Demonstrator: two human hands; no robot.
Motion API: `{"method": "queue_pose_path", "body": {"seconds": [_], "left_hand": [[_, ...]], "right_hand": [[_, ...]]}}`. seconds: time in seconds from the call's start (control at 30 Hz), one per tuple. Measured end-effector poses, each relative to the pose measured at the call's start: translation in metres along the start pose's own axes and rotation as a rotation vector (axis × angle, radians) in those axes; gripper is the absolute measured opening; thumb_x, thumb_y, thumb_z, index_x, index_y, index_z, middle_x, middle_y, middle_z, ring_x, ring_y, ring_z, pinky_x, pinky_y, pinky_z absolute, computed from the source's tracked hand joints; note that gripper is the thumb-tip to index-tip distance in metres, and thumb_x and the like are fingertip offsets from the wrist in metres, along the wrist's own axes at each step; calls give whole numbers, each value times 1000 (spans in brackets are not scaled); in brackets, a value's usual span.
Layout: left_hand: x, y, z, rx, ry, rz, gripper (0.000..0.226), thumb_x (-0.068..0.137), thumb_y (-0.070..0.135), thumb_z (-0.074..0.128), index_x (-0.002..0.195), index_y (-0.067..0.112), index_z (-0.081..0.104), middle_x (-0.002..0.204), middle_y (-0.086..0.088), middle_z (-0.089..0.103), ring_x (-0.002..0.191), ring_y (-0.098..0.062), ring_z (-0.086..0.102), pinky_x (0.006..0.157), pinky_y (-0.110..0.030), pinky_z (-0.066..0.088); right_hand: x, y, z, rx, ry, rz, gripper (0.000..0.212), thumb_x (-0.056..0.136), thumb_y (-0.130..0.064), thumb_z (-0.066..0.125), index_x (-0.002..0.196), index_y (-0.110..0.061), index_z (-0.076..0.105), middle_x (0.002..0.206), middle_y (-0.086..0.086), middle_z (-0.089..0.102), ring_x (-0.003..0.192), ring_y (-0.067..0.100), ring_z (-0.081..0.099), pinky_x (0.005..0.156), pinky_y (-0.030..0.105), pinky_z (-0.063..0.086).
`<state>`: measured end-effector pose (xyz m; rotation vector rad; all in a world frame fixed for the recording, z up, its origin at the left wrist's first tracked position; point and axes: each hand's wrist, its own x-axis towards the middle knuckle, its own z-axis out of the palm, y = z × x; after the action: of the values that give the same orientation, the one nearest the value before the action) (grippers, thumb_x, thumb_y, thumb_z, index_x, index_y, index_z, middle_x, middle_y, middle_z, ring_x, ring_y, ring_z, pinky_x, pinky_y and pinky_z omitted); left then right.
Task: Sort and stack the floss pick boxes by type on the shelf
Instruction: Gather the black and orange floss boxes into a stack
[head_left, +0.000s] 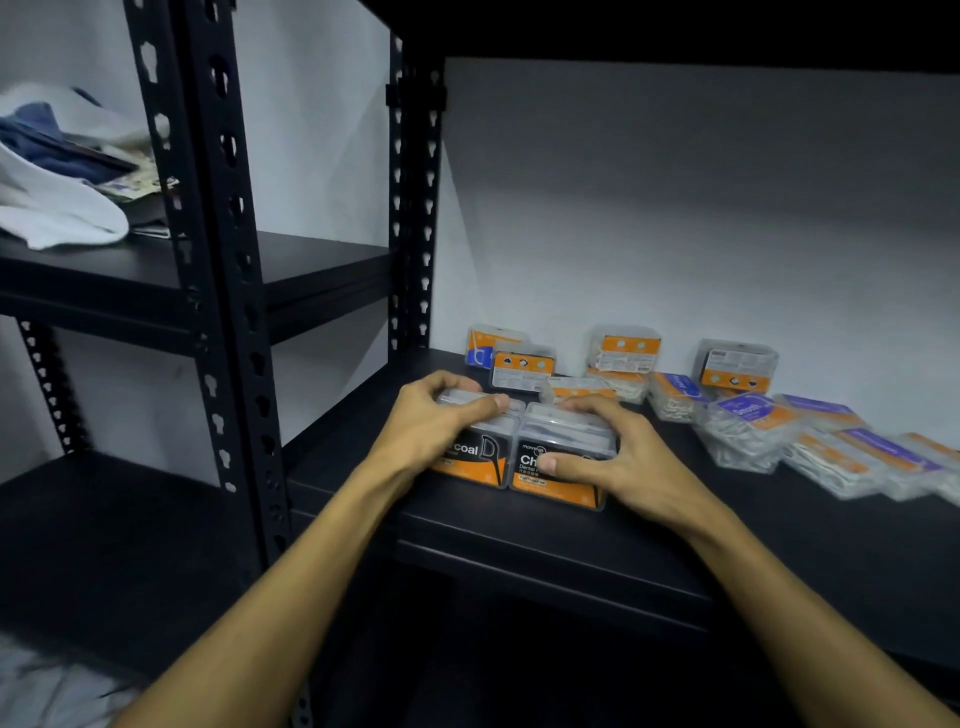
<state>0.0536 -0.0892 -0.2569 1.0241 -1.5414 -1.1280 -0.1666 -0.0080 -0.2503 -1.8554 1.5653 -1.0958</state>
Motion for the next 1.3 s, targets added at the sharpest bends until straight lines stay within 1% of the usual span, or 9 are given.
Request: {"method": "queue_pose_path", "body": {"seconds": [0.1,0.27,0.43,0.63,0.7,0.87,1.07,1.23,1.3], "left_hand": [[0,-2,-1,-8,21,4,38,69,44,86,96,22,73,92,1,77,80,-14,75,76,-29,59],[0,-1,-1,-30,30,0,34,72,41,85,97,22,74,91,1,77,75,-12,75,67,-24,57],[1,-4,1,-46,39,1,28,75,37,84,97,23,74,92,0,77,77,-14,75,72,-28,58],[0,-7,1,-69,35,-2,23,77,33,82,97,24,74,92,-2,77,81,-20,75,78,-37,60],[0,-7,2,-71,35,-7,23,76,33,82,95,24,74,91,-2,77,81,-21,75,79,-38,60],[1,-9,2,-58,73,-14,23,73,37,83,92,28,75,89,1,77,79,-17,75,77,-36,60],[-2,-7,2,-13,71,-9,20,76,37,81,92,28,74,90,0,77,78,-18,75,75,-36,60],[-7,7,1,59,16,-28,22,79,33,80,96,22,72,95,-3,75,74,-14,72,65,-27,53],[-6,16,-1,114,-30,-48,25,79,33,81,98,22,72,97,-2,74,76,-11,71,63,-23,51]], "right_hand": [[1,2,0,17,-7,17,60,64,-44,90,114,-28,61,116,-3,66,100,8,68,91,29,55],[0,3,1,7,-1,11,61,62,-50,89,112,-30,59,115,-3,66,100,8,68,90,31,56],[-2,-1,2,4,18,0,60,62,-48,87,113,-31,61,115,-6,66,100,7,68,91,29,55],[-3,-3,1,6,25,-12,62,64,-40,89,119,-31,63,116,-12,66,100,-3,65,86,13,52],[-3,-2,2,12,30,-9,63,63,-41,89,120,-32,64,116,-14,65,99,-5,64,84,11,51],[-3,-1,3,-8,48,-6,72,58,-49,88,124,-32,64,120,-16,63,105,-4,63,92,17,49],[-3,-3,2,-16,32,8,70,63,-44,88,126,-30,62,123,-17,59,112,0,58,96,17,46],[-4,-3,1,-23,37,10,73,62,-51,89,128,-35,62,127,-17,57,117,2,56,105,29,45],[-6,-4,-3,-15,17,16,79,60,-55,88,132,-39,58,131,-16,56,119,2,55,106,30,46]]}}
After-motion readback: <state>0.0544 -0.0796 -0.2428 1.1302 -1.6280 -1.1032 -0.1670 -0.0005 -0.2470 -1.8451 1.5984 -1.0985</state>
